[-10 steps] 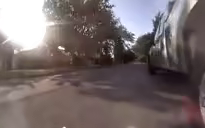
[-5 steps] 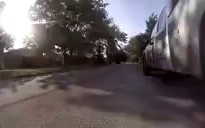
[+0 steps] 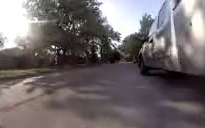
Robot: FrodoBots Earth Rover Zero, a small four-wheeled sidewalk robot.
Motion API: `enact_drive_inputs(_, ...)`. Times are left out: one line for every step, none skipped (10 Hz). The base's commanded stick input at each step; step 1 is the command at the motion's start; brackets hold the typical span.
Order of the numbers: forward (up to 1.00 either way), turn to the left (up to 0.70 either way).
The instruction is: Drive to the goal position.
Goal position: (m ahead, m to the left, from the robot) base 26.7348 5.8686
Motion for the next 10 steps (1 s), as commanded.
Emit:
enact_drive_inputs(0.70,0.00)
enact_drive_inputs(0.70,0.00)
enact_drive_inputs(0.70,0.00)
enact_drive_inputs(0.70,0.00)
enact_drive_inputs(0.70,0.00)
enact_drive_inputs(0.70,0.00)
enact_drive_inputs(0.70,0.00)
enact_drive_inputs(0.70,0.00)
enact_drive_inputs(0.70,0.00)
enact_drive_inputs(0.70,0.00)
